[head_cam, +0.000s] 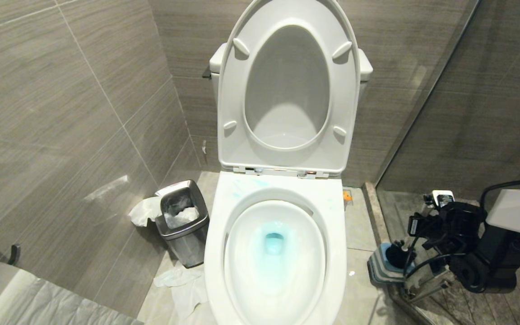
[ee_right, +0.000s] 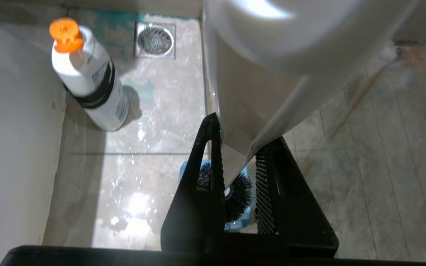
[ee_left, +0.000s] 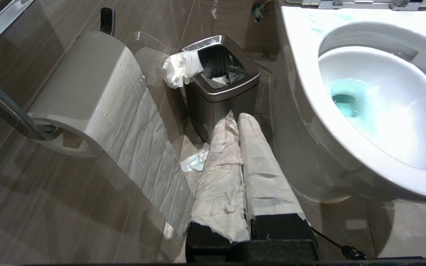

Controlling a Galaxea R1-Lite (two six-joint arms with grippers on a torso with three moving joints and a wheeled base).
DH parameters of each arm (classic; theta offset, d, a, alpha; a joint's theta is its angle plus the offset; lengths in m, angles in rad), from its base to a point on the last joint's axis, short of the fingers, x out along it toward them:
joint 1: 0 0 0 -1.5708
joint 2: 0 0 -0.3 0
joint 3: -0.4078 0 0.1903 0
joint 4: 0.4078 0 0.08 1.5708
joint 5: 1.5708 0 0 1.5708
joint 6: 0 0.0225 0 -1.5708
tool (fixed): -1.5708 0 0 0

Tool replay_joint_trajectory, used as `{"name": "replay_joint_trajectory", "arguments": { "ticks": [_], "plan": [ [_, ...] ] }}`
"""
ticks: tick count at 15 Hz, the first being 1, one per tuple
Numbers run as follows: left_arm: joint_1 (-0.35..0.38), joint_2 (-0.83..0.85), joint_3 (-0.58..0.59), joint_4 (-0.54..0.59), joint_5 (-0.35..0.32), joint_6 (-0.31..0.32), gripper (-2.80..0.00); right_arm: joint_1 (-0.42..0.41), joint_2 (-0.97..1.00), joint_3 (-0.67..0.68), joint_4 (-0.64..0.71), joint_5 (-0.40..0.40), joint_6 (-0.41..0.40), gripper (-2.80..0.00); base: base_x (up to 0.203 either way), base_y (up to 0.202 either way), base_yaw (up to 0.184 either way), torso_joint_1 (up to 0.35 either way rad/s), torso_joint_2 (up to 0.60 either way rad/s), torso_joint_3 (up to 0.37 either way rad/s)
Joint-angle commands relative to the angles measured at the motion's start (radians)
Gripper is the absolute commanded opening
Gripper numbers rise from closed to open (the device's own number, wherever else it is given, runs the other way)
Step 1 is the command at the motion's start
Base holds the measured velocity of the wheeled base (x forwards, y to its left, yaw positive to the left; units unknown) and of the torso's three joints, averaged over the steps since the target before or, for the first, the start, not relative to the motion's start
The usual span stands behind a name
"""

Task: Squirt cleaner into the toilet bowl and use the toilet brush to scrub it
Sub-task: Put the toilet brush back

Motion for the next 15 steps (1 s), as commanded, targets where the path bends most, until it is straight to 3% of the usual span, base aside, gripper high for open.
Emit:
{"name": "replay_joint_trajectory", "arguments": {
  "ticks": [1,7,15],
  "plan": [
    [0.0,0.0,0.002,0.0,0.0,0.002,-2.8,0.001,0.018,0.001,-0.008,-0.001,0.001,-2.8,0.0,0.0,0.0,0.0,0.0,0.0],
    [-0.001,0.0,0.0,0.0,0.0,0.005,-2.8,0.003,0.026,-0.005,-0.008,-0.001,0.002,-2.8,0.0,0.0,0.0,0.001,0.0,-0.028],
    [0.0,0.0,0.0,0.0,-0.001,0.005,-2.8,0.003,0.002,-0.001,-0.008,0.003,0.005,-2.8,0.0,0.0,0.0,0.003,0.0,-0.18]
  ]
}}
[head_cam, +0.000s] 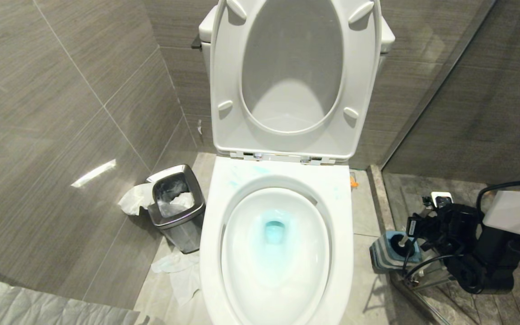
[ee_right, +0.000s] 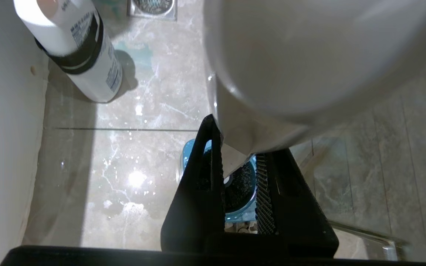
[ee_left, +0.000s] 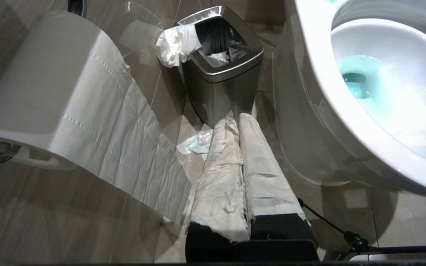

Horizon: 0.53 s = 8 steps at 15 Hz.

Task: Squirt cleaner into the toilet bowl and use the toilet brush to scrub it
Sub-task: Put the toilet brush back

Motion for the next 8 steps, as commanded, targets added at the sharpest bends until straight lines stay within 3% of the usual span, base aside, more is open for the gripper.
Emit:
{"name": "replay_joint_trajectory", "arguments": {
  "ticks": [1,8],
  "plan": [
    [0.0,0.0,0.002,0.0,-0.001,-0.001,-2.8,0.0,-0.019,0.003,-0.006,0.001,0.0,-2.8,0.0,0.0,0.0,0.004,0.0,-0.071],
    [0.0,0.0,0.002,0.0,0.0,-0.015,-2.8,0.0,-0.064,0.053,-0.037,0.067,0.0,-2.8,0.0,0.0,0.0,0.0,0.0,-0.006]
  ]
}}
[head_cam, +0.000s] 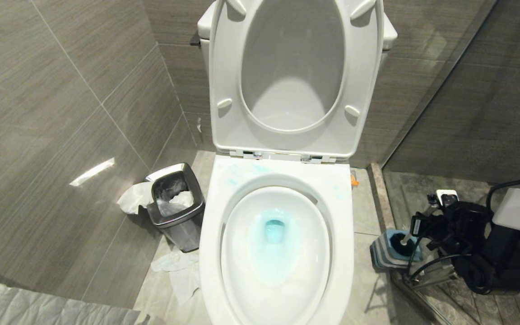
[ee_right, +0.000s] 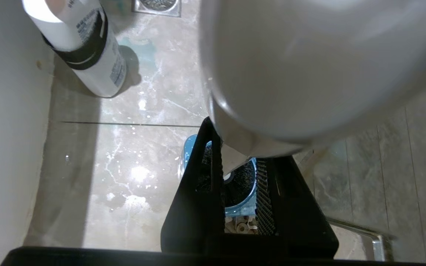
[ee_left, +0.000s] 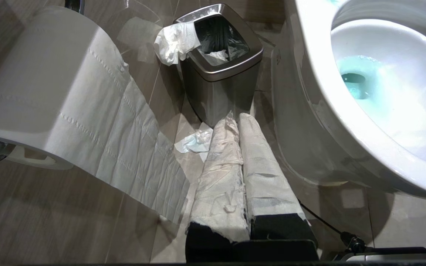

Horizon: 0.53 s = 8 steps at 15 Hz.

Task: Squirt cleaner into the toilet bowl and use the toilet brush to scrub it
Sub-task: Put the toilet brush back

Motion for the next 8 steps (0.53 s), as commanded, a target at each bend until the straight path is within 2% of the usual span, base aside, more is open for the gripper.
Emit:
{"name": "replay_joint_trajectory", "arguments": {
  "ticks": [1,8],
  "plan": [
    [0.0,0.0,0.002,0.0,0.0,0.0,-2.8,0.0,-0.012,0.014,-0.067,0.043,-0.003,-2.8,0.0,0.0,0.0,0.0,0.0,0.0],
    [-0.001,0.0,0.002,0.0,0.0,0.0,-2.8,-0.001,-0.04,0.032,-0.092,0.06,-0.006,-2.8,0.0,0.0,0.0,0.0,0.0,0.0]
  ]
}}
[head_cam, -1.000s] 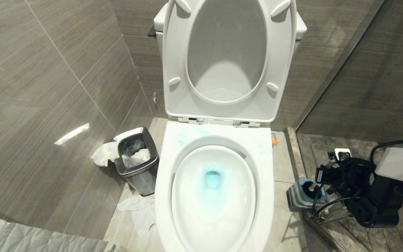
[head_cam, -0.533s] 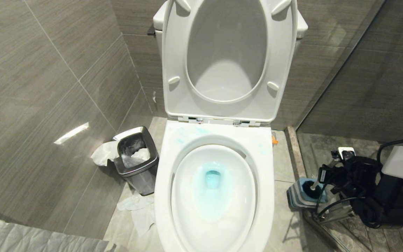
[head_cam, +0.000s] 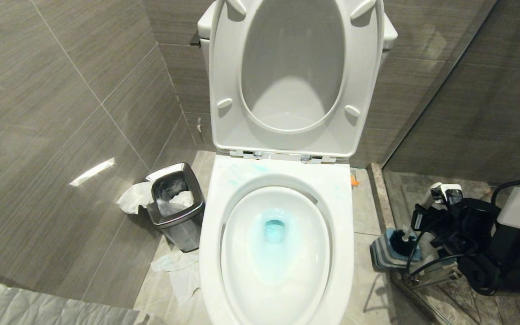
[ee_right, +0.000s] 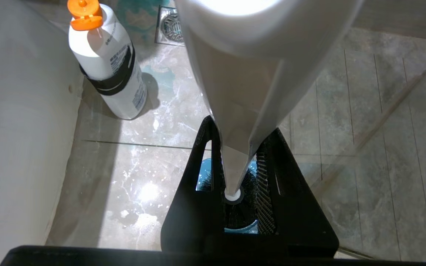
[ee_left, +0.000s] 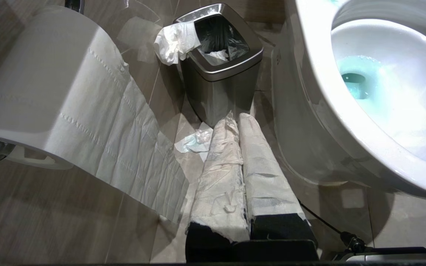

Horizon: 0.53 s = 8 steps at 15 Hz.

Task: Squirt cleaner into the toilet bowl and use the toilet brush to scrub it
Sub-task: Put the toilet brush back

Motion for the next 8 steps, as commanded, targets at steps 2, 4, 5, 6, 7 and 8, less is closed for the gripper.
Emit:
{"name": "replay_joint_trajectory", "arguments": {
  "ticks": [2,4,5,6,7,8],
  "plan": [
    [-0.001,0.0,0.002,0.0,0.0,0.0,-2.8,0.0,-0.01,0.003,-0.015,0.0,0.0,0.0,0.0,0.0,0.0,0.0,0.0,0.0],
    [0.0,0.0,0.002,0.0,0.0,0.0,-2.8,0.0,-0.017,0.012,-0.019,-0.002,0.0,0.0,0.0,0.0,0.0,0.0,0.0,0.0],
    [-0.001,0.0,0.002,0.0,0.0,0.0,-2.8,0.0,-0.021,0.023,-0.019,0.0,-0.001,0.0,0.0,0.0,0.0,0.0,0.0,0.0],
    [0.0,0.0,0.002,0.0,0.0,0.0,-2.8,0.0,-0.026,0.03,-0.021,0.0,-0.006,0.0,0.0,0.0,0.0,0.0,0.0,0.0],
    [0.0,0.0,0.002,0.0,0.0,0.0,-2.8,0.0,-0.033,0.03,-0.021,0.0,-0.006,0.0,0.0,0.0,0.0,0.0,0.0,0.0],
    [-0.001,0.0,0.002,0.0,0.0,0.0,-2.8,0.0,-0.042,0.04,-0.02,0.0,-0.006,0.0,0.0,0.0,0.0,0.0,0.0,0.0]
  ]
}}
